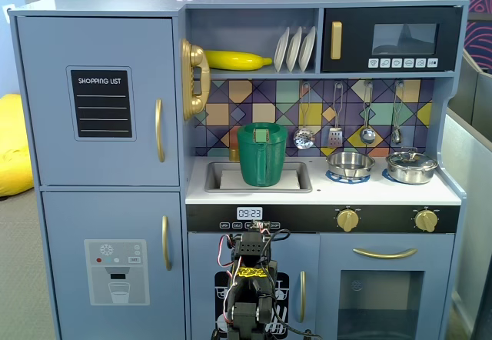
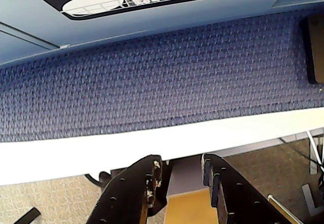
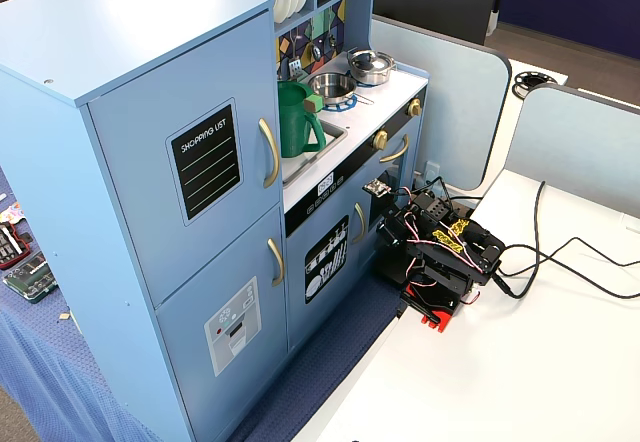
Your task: Open the left cabinet door
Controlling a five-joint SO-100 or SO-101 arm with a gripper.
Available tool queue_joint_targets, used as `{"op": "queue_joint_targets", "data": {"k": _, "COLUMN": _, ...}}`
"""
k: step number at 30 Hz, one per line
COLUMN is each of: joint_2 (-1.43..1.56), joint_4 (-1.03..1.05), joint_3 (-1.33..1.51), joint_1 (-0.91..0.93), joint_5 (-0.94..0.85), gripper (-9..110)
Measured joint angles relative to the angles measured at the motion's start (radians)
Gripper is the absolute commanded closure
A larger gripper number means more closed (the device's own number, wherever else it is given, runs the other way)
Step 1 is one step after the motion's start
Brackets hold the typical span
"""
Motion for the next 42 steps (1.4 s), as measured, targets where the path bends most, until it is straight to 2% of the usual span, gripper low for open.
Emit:
{"op": "queue_joint_targets", "data": {"k": 14, "joint_2": 0.0, "joint_4": 0.0, "joint_3": 0.0, "joint_1": 0.014, "joint_5": -0.015, "gripper": 101}}
{"op": "queue_joint_targets", "data": {"k": 18, "joint_2": -0.003, "joint_4": 0.002, "joint_3": -0.032, "joint_1": -0.084, "joint_5": -0.026, "gripper": 101}}
{"op": "queue_joint_targets", "data": {"k": 23, "joint_2": -0.106, "joint_4": -0.032, "joint_3": -0.255, "joint_1": -0.304, "joint_5": -0.015, "gripper": 101}}
{"op": "queue_joint_targets", "data": {"k": 26, "joint_2": -0.195, "joint_4": -0.097, "joint_3": -0.442, "joint_1": -0.38, "joint_5": -0.044, "gripper": 100}}
{"op": "queue_joint_targets", "data": {"k": 29, "joint_2": -0.288, "joint_4": -0.186, "joint_3": -0.63, "joint_1": -0.417, "joint_5": -0.087, "gripper": 89}}
{"op": "queue_joint_targets", "data": {"k": 35, "joint_2": -0.453, "joint_4": -0.465, "joint_3": -0.888, "joint_1": -0.512, "joint_5": -0.101, "gripper": 78}}
{"op": "queue_joint_targets", "data": {"k": 42, "joint_2": -0.646, "joint_4": -0.75, "joint_3": -1.032, "joint_1": -0.621, "joint_5": -0.129, "gripper": 79}}
